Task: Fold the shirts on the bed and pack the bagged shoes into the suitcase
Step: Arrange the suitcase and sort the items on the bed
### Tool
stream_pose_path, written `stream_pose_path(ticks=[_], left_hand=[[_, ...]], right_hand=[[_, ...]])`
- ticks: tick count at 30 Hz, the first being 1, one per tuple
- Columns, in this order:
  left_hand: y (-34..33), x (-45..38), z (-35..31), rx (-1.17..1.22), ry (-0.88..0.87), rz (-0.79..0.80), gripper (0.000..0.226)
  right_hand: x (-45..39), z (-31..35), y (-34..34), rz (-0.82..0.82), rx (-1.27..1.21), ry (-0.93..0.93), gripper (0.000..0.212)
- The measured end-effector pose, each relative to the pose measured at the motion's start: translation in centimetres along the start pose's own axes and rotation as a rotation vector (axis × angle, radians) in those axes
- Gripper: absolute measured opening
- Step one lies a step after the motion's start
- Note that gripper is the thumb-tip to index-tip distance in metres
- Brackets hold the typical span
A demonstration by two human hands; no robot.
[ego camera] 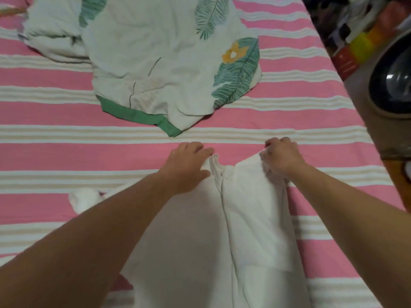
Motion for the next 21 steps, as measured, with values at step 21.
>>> stream_pose_path(ticks=[21], left_hand=[[-1.0,-2.5,-2.4,-0.353,-0.294,-0.332,0.039]], right_hand=[[4.8,0.5,-2.7,-0.066,0.151,0.712,0.047]])
Point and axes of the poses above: each hand's wrist, its own x-axis away from the middle knuckle, its own y-axis out of the back of the hand, z = x × y, the point moved 3 cm from there along -x, towards the middle knuckle, and after that the axes turned 5 degrees about -x, right-handed, at the moved point
